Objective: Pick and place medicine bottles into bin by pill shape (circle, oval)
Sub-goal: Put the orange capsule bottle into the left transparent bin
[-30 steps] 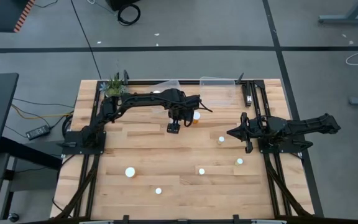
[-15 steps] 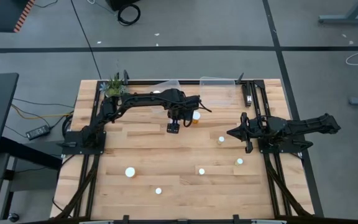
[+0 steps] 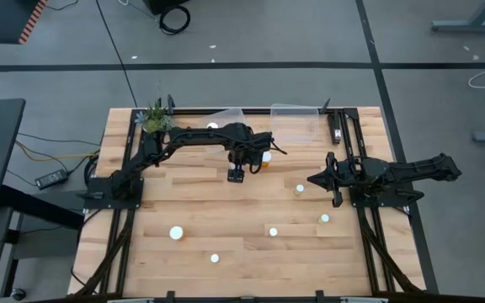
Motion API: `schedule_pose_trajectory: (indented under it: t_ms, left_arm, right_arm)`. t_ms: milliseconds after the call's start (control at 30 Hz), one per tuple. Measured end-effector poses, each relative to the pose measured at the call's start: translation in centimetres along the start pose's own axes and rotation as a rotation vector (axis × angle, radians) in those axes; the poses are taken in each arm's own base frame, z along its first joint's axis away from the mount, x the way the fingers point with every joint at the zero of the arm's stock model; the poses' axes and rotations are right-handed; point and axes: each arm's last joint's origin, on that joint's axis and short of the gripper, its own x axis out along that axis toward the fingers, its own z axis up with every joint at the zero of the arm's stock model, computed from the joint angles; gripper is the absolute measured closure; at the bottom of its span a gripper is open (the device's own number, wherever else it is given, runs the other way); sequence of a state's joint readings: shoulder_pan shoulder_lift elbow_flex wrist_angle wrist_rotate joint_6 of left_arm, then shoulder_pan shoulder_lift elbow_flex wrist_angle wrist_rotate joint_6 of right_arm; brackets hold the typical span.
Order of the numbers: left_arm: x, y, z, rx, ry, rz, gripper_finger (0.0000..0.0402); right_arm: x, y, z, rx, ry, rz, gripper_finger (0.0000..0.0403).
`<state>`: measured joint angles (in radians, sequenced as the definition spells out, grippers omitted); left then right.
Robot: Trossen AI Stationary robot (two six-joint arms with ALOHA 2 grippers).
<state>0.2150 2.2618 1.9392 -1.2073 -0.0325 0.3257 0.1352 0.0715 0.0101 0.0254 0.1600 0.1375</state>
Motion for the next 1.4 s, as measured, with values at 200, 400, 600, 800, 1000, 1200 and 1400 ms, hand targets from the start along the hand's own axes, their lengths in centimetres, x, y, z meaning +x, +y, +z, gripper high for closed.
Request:
schedule_pose_trajectory:
  t_ms: [200, 400, 600, 800, 1000, 1200, 1400]
  left_arm:
    - [0.0, 0.2, 0.2, -0.007, -0.025, -0.009, 0.009]
    - [2.0, 0.2, -0.4, -0.012, -0.029, -0.025, 0.0116]
    - [2.4, 0.1, -0.7, -0.012, -0.02, -0.028, 0.014]
    - [2.4, 0.1, -0.6, -0.011, -0.027, -0.027, 0.0173]
    - [2.4, 0.1, -0.6, -0.017, -0.026, -0.026, 0.0201]
    - [2.4, 0.1, -0.4, -0.018, -0.039, -0.022, 0.0184]
    - [2.4, 0.2, -0.5, -0.015, -0.041, -0.022, 0.0194]
  right_arm:
    - [0.0, 0.0, 0.0, 0.0, 0.0, 0.0, 0.0383]
    - [0.0, 0.0, 0.0, 0.0, 0.0, 0.0, 0.0383]
    - [0.0, 0.0, 0.0, 0.0, 0.0, 0.0, 0.0383]
    - [0.0, 0.0, 0.0, 0.0, 0.0, 0.0, 0.0383]
    - [0.0, 0.0, 0.0, 0.0, 0.0, 0.0, 0.0383]
    - [0.0, 0.0, 0.0, 0.0, 0.0, 0.0, 0.0383]
    - [0.0, 0.0, 0.0, 0.0, 0.0, 0.0, 0.0383]
